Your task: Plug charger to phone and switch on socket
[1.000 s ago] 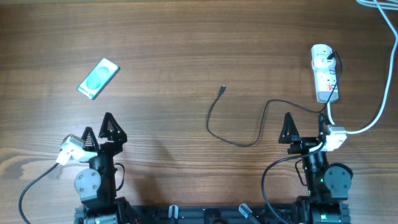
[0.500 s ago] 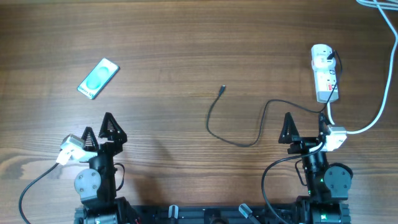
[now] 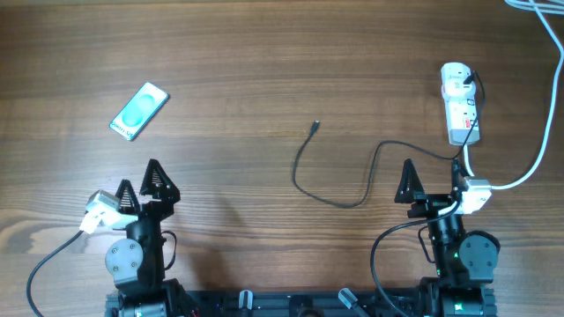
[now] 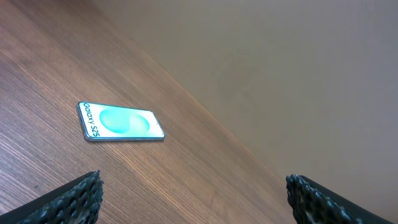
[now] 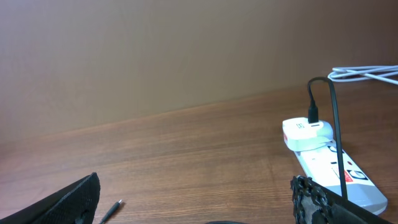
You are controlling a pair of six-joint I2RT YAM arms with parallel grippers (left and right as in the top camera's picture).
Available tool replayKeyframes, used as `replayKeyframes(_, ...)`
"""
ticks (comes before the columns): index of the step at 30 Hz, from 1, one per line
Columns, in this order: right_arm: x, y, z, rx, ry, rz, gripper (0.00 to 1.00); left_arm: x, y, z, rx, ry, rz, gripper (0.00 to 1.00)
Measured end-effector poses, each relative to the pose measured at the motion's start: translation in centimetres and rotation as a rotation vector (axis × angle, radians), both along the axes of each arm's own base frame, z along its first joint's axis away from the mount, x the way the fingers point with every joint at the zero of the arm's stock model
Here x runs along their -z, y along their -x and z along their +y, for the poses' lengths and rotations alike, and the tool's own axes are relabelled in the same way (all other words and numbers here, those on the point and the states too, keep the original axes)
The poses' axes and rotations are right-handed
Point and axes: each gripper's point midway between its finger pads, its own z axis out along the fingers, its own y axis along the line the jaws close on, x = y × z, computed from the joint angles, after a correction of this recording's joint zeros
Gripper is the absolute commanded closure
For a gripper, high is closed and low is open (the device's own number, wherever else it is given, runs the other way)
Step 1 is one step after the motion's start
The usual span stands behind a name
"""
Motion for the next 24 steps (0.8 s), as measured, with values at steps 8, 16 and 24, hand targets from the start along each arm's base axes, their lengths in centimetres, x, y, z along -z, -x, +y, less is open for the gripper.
replayKeyframes(8,0.0,0.0,0.0,0.000,0.000,0.000,0.00,0.0,0.0,0.0,0.000,0.000,0.000,0.00)
replayKeyframes(16,0.0,0.0,0.0,0.000,0.000,0.000,0.01,0.0,0.0,0.0,0.001,0.000,0.000,0.00)
replayKeyframes(24,0.0,0.0,0.0,0.000,0.000,0.000,0.00,-1.2,-0.4,-2.1,0.128,-0.021,-0.048,0.00)
